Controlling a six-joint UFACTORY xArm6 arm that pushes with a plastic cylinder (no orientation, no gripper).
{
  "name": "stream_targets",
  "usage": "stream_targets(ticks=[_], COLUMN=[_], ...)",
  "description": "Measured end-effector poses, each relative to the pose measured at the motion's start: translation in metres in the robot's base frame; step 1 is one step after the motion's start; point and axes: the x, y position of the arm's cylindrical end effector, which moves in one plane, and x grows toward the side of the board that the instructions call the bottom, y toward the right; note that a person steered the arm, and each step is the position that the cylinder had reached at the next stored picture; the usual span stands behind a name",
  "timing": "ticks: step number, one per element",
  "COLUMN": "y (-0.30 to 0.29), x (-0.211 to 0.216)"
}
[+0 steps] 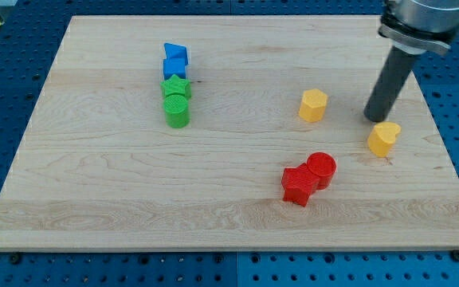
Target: Push the yellow heart closer to the yellow hexagon
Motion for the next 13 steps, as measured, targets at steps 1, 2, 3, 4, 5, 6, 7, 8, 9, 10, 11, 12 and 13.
stream_targets(ticks=[1,2,3,4,5,6,7,8,9,10,11,12,13], y=[0.009,0.012,0.042,0.043,0.037,0.002,-0.028,-0.029,-0.018,-0.001,0.005,0.012,0.009], x=[0.026,0.039,0.047,0.084,0.088,0.088,0.086,0.078,0.091,0.092,0.092,0.079,0.068])
